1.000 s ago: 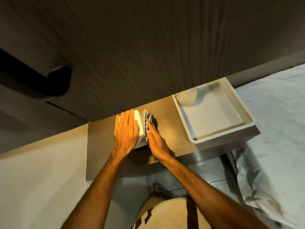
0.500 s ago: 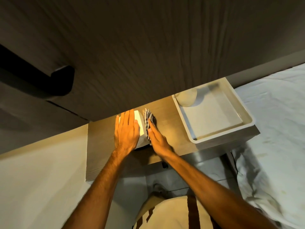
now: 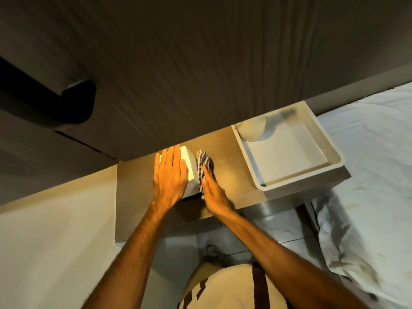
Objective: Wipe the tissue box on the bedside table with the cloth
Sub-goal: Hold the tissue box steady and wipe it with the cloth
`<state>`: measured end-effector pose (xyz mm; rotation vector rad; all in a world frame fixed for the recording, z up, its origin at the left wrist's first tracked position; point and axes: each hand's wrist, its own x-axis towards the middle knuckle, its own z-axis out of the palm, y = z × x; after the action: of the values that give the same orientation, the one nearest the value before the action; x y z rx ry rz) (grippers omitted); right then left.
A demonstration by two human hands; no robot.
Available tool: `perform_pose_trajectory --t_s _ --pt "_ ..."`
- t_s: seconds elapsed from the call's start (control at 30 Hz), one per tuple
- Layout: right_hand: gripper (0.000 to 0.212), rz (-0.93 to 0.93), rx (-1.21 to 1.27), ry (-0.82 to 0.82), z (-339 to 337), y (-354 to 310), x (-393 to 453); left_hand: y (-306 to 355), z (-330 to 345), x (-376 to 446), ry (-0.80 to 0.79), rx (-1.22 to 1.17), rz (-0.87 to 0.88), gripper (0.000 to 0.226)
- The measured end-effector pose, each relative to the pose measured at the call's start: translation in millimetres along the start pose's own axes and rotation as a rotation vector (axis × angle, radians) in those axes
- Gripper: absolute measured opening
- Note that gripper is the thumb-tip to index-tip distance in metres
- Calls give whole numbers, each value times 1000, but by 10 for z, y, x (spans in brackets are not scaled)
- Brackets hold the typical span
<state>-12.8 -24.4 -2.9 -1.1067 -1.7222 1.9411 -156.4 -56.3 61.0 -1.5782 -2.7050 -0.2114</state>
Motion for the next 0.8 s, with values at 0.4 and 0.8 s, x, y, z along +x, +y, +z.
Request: perform_pose_trajectory --t_s 0.4,0.8 --pt "52 -40 81 112 -68 -319 216 -6 3 15 -16 -3 -12 63" --pt "47 -83 153 213 186 -505 135 -44 8 52 23 -22 -50 58"
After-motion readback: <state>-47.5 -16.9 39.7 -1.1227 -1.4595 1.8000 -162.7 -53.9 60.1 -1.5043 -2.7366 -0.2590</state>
